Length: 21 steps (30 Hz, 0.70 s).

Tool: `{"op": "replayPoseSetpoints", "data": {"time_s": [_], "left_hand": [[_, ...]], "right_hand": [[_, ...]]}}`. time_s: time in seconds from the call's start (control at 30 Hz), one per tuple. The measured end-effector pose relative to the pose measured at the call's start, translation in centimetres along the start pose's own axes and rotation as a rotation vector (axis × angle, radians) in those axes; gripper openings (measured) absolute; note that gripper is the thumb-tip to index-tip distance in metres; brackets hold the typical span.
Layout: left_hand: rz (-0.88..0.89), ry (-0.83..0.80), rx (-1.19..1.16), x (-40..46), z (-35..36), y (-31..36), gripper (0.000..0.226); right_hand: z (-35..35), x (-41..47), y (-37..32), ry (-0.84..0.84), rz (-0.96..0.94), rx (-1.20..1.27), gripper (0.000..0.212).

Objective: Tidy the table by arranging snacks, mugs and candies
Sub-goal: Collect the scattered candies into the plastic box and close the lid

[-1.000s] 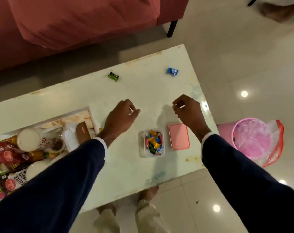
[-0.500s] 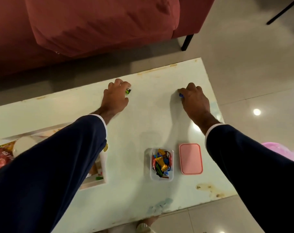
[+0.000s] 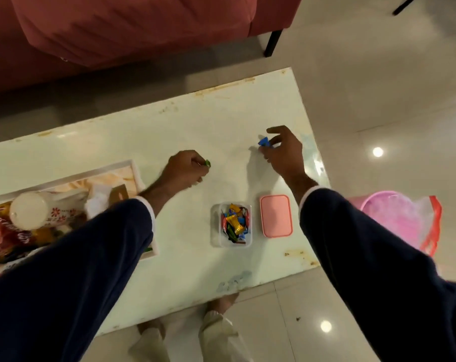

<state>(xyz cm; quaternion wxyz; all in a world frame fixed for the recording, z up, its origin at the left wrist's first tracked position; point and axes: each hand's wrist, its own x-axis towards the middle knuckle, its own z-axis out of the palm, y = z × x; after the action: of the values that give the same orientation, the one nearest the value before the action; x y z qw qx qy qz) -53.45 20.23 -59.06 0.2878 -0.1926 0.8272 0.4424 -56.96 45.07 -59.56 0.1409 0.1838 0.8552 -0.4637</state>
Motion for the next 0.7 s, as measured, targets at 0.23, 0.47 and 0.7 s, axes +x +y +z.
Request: {"op": "replayPoseSetpoints", "data": {"time_s": [0.23,0.47,0.7], "left_hand": [[0.032,-0.015,-0.207,-10.4,5.8,-3.2,0.011],[0.096,0.136,-0.135,-12.9,7.9,-4.3,0.023],[0.154,0.076,-0.016,-12.2,7.2,-6.2,0.041]], "right_hand": [[-0.6,-15.1,2.1,-0.168,0.138,0.151,0.019],[1.3,-20.4,3.0,-0.05,0.148,0.182,0.032],[-0.9,-18.1,6.2,0.13,0.138,-0.091,0.024]]}}
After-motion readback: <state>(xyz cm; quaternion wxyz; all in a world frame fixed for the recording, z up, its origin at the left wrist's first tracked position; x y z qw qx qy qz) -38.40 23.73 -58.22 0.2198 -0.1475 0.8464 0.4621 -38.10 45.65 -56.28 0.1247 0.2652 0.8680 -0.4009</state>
